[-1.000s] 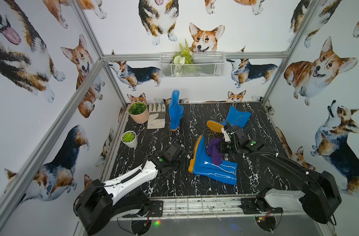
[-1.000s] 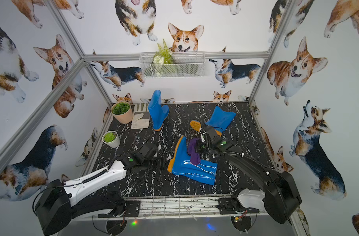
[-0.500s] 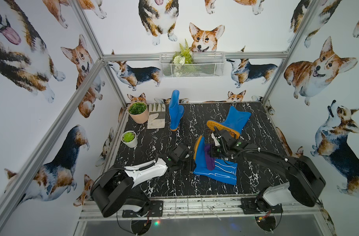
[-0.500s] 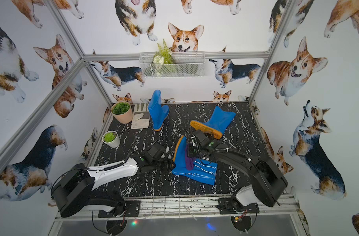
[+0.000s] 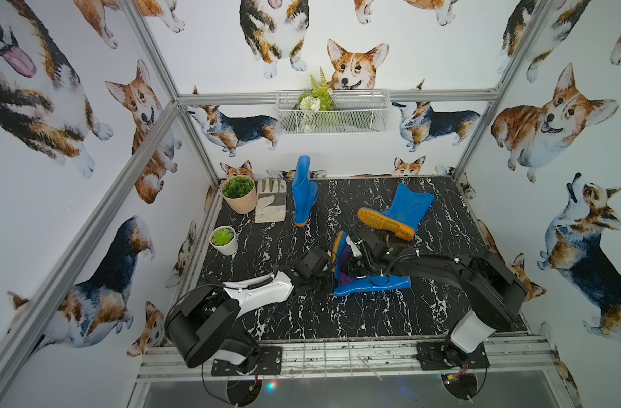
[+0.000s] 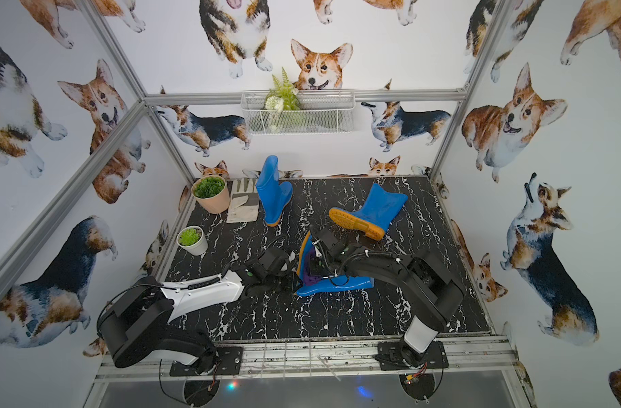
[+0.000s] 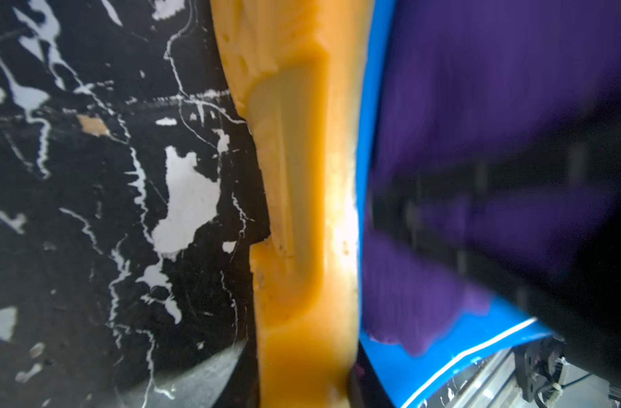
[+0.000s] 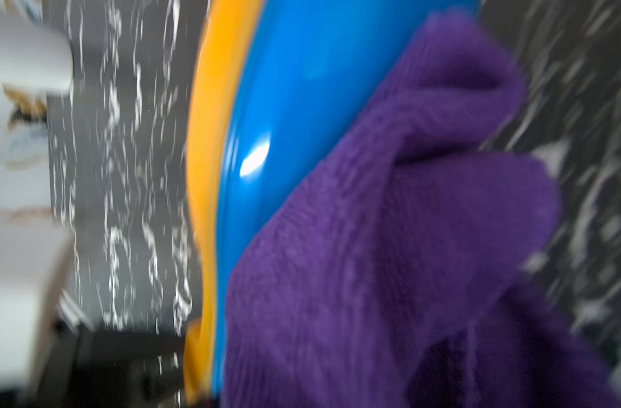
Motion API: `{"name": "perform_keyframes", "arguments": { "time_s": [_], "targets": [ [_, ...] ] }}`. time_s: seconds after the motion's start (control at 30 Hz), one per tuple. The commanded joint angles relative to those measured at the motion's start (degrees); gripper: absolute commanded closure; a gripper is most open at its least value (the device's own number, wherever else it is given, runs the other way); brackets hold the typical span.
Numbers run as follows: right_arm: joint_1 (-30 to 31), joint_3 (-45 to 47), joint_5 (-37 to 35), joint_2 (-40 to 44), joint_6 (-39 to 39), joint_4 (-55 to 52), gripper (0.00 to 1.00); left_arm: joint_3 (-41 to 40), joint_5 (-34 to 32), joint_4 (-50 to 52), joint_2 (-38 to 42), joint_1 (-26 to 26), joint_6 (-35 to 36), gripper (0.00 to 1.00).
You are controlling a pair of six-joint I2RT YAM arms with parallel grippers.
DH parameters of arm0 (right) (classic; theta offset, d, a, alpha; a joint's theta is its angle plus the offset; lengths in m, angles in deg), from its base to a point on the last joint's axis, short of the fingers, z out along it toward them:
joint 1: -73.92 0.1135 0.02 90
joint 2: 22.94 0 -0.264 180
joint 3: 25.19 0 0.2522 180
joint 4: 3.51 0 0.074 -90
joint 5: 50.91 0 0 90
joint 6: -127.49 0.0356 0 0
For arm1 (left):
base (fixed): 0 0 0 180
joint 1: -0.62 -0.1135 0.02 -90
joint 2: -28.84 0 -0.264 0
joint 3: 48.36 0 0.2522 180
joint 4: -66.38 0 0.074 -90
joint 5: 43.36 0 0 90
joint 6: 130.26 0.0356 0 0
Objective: Wipe the rubber boots with a cloth
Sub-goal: Wipe the dirt off the rubber boot.
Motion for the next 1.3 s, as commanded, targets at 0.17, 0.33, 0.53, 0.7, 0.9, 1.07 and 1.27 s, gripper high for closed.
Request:
{"name": "perform_keyframes", "arguments": {
  "time_s": [0.17,0.33,0.53,0.7,0.9,1.07,1.27],
  "targets": [
    [-9.9,-1.7,1.5,5.4,-0.8,-3.5,1.00,-0.8,0.3,-0.2,0.8,-0.3,-2.0,1.00],
    [-11.9,-14.7,3.1,-3.9,-5.8,-6.4,1.00,-0.5,0.5,-0.4,0.7,-0.3,-3.3,1.00],
    [-7.5,-8.5,6.0,-6.2,-1.7,-0.8,1.00,-2.0,0.1,-3.2,1.1,-0.3,-6.5,1.00],
    [0.2,2.1,2.6,2.0,2.2,-0.3,1.00,-3.6,-0.2,-5.3,1.6,-0.3,-8.8,1.00],
    [0.7,7.7,-3.5,15.4,3.0,-4.5,1.00,-3.4,0.7,-6.4,0.5,-0.3,-9.4,1.00],
    [-8.1,-0.1,1.0,12.2,-0.9,-5.2,1.00,-3.2,1.0,-6.2,0.6,-0.3,-9.6,1.00],
    [-9.7,-17.5,3.7,-0.6,-6.9,-6.6,1.00,-4.5,0.5,-6.2,2.6,-0.4,-10.5,1.00]
  ]
}}
